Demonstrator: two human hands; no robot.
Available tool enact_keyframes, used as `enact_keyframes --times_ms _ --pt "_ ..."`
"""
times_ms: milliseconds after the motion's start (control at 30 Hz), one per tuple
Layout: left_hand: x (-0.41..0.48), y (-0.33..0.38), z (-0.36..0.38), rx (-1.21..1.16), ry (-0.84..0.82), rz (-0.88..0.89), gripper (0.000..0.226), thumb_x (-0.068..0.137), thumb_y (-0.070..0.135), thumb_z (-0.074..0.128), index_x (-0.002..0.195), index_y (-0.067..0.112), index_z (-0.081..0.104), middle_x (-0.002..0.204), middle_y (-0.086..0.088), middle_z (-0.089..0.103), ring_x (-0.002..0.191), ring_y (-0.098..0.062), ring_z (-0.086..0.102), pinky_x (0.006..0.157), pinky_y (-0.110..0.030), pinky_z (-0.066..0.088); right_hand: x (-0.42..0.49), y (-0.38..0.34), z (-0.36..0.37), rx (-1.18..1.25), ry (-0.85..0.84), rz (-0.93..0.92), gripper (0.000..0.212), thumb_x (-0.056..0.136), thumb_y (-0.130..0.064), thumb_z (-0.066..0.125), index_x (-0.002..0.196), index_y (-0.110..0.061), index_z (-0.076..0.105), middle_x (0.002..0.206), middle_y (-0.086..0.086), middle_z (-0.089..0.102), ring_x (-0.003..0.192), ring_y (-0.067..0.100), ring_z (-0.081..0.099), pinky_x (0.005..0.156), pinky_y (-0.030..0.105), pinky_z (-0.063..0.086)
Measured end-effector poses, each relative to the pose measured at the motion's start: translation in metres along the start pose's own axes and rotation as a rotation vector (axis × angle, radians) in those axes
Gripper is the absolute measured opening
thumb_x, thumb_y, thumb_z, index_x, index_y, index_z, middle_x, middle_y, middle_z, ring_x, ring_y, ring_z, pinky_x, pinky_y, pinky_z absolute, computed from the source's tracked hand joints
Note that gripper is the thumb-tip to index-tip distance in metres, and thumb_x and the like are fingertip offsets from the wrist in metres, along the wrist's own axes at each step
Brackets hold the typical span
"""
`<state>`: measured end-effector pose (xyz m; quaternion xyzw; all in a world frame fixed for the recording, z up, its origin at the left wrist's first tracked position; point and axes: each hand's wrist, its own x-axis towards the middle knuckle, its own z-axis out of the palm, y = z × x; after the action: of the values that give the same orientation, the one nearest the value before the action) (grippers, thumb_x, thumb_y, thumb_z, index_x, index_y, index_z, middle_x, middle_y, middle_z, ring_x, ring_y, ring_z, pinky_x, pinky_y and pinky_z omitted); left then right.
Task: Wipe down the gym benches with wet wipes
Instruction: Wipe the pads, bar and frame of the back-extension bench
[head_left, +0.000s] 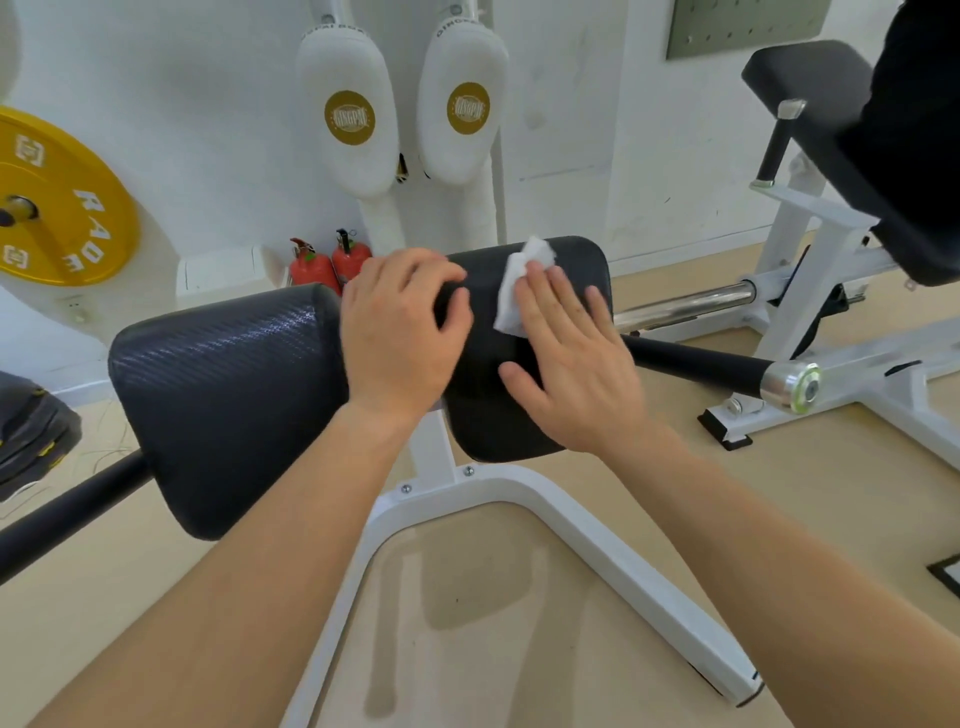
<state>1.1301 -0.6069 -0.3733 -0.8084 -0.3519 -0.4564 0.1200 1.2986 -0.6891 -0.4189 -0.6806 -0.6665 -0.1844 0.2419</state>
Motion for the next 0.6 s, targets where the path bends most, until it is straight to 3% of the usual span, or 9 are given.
enact_keyframes --times_ms 133,233,300,467,600 --pt "-0.011 -0.02 -0.017 0.009 -0.068 -0.033 0.034 0.1 0.036 0.053 0.13 0.021 0.062 0.125 0.002 0.065 0.117 -0.018 0.055 0.102 -0.022 0.032 0.019 -0.033 0.003 -0.018 0.004 -0.141 0.079 0.096 -0.054 0.031 0.16 -0.012 0.016 0.168 0.005 0.011 0.156 0.02 0.003 0.126 0.047 0.007" --pt "-0.005 -0.013 -0.009 -0.001 -0.128 0.051 0.035 0.1 0.039 0.055 0.13 0.024 0.065 0.125 0.004 0.066 0.115 -0.018 0.056 0.099 -0.032 0.043 0.019 -0.022 0.0 -0.096 0.024 -0.174 0.074 0.097 -0.052 0.032 0.16 -0.015 0.02 0.168 0.003 0.014 0.155 0.022 0.005 0.125 0.05 0.008" --pt "0.003 -0.005 -0.001 0.03 -0.114 0.057 0.03 0.098 0.039 0.059 0.121 0.024 0.071 0.119 0.004 0.068 0.111 -0.021 0.057 0.092 -0.04 0.046 0.015 -0.006 -0.005 -0.155 0.042 -0.146 0.071 0.097 -0.05 0.031 0.159 -0.016 0.023 0.167 0.003 0.018 0.155 0.024 0.008 0.125 0.052 0.008" --pt "0.028 0.019 0.018 0.146 -0.128 0.119 0.025 0.098 0.036 0.061 0.115 0.025 0.075 0.115 0.007 0.072 0.108 -0.025 0.056 0.087 -0.041 0.04 0.01 0.024 -0.013 -0.208 0.014 0.022 0.071 0.099 -0.052 0.027 0.158 -0.014 0.026 0.166 0.005 0.021 0.155 0.026 0.009 0.124 0.054 0.01" --pt "0.057 0.055 0.042 0.166 -0.246 0.201 0.031 0.101 0.041 0.053 0.124 0.031 0.071 0.126 0.014 0.068 0.116 -0.02 0.053 0.095 -0.039 0.036 0.005 0.049 -0.019 -0.18 -0.04 0.15 0.074 0.098 -0.055 0.022 0.161 -0.016 0.014 0.168 0.003 0.01 0.156 0.025 0.001 0.125 0.052 0.006"
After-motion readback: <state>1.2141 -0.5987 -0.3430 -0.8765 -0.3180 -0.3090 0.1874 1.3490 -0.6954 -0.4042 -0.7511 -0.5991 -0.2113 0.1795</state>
